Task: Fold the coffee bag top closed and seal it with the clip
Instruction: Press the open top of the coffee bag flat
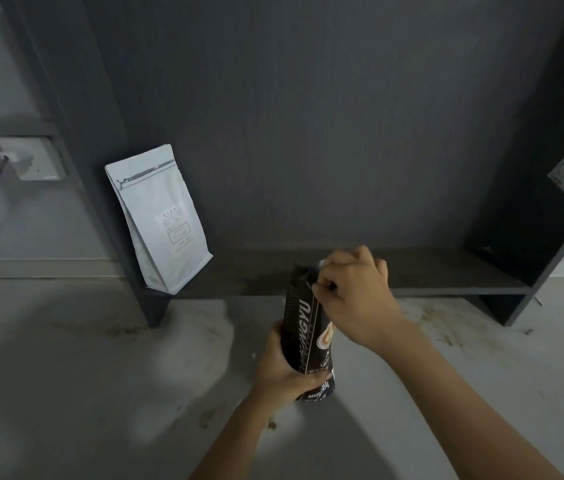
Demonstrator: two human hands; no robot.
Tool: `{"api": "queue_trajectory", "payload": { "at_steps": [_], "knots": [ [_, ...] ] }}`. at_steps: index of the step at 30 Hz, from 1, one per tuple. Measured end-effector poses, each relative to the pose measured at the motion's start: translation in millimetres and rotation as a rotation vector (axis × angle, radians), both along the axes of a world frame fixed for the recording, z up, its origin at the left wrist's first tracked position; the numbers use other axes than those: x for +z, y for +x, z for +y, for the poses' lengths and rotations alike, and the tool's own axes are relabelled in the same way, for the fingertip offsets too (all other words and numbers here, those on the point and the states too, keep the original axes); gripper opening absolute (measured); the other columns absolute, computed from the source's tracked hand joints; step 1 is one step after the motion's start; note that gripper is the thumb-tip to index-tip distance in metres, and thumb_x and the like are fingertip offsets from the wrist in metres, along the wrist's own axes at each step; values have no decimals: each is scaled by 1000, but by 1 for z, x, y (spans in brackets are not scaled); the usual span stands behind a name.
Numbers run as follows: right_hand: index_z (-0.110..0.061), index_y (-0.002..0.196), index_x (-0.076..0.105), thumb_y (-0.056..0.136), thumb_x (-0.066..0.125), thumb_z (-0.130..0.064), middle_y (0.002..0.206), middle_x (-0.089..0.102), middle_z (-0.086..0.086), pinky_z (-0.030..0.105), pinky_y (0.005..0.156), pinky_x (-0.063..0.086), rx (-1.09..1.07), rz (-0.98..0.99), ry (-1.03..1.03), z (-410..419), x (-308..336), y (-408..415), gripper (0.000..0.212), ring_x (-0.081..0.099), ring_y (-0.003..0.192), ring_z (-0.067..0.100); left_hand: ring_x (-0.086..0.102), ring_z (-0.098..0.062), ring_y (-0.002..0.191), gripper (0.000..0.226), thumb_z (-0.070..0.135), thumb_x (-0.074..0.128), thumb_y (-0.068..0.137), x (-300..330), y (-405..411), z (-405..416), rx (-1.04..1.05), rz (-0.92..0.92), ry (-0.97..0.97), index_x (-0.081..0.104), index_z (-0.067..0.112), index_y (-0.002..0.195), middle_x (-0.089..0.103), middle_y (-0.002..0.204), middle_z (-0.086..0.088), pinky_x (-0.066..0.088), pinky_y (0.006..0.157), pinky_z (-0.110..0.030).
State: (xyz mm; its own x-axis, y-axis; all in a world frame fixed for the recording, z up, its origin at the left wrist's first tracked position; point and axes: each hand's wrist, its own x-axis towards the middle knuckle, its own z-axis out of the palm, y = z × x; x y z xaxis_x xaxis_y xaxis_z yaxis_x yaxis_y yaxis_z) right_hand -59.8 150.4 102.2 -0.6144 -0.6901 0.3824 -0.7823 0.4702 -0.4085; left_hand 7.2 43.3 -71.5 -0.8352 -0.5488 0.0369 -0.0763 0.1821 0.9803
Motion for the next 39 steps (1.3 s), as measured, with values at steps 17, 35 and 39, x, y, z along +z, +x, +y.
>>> {"api": "queue_trajectory", "payload": {
  "at_steps": [17, 35, 39],
  "knots": [
    [-33, 44, 41, 68, 73, -31, 60, 51, -16, 43, 87, 35, 48, -142, -258, -2, 8, -4, 40, 45, 91, 16, 70, -1, 80, 71, 36, 92, 34, -24, 2, -1, 100, -61, -34, 60, 22, 96, 76, 86, 6, 56, 71, -22],
    [-24, 98, 64, 83, 53, -43, 111, 58, -5, 41, 96, 28, -66, 71, 320, 26, 4, -53, 27, 31, 115, 23, 64, -4, 95, 70, -2, 88, 49, 2, -19, -36, -270, -210, 95, 56, 26, 104, 69, 94, 13, 51, 71, -16],
    [-20, 94, 68, 83, 57, -37, 100, 58, -4, 39, 91, 38, -28, 41, 180, 28, -6, -51, 23, 41, 107, 23, 65, 1, 91, 79, -3, 87, 49, 0, -16, -42, -204, -102, 104, 50, 21, 114, 67, 100, 9, 53, 70, -14]
  ]
}}
